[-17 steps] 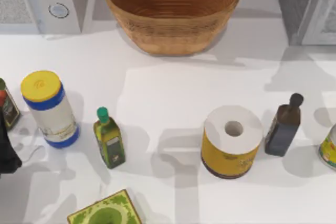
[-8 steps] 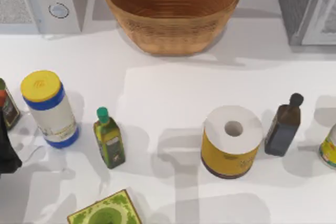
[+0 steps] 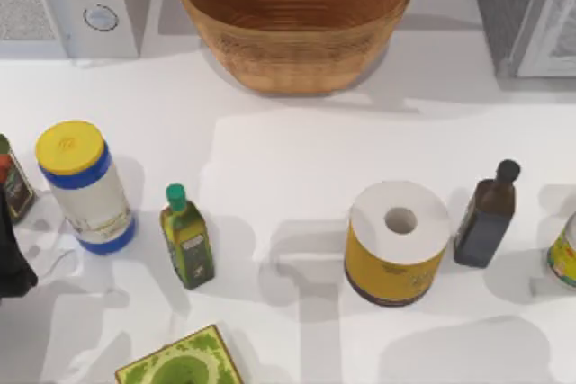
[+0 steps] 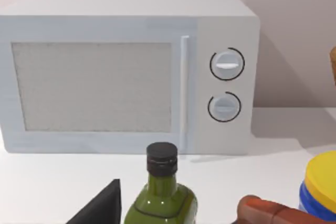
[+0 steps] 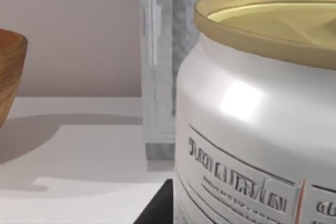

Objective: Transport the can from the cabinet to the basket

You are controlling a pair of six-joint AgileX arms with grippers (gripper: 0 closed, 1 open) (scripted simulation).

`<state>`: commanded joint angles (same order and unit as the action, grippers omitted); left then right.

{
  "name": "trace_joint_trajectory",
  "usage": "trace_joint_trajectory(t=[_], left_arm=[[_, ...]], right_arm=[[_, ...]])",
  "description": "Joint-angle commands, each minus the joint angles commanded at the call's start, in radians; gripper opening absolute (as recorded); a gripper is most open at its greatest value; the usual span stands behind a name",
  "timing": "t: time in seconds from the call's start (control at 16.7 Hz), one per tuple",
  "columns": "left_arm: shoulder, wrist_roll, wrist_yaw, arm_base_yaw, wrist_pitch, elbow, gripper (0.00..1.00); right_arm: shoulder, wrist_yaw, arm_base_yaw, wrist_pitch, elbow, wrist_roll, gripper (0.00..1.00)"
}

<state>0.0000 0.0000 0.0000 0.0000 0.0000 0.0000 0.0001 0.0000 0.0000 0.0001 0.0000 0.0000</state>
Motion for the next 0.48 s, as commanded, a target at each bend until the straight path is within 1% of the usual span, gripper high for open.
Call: trace_joint_trajectory(t=[0.3,0.48], left_arm=[[0.000,0.000,0.000,0.000,0.000,0.000,1.00],[0.000,0.000,0.000,0.000,0.000,0.000,1.00]], right_arm=[[0.007,0.001,0.003,-0.003,-0.006,0.002,0.00],[0.069,0.038,0.032,0.049,0.053,-0.005,0.00]])
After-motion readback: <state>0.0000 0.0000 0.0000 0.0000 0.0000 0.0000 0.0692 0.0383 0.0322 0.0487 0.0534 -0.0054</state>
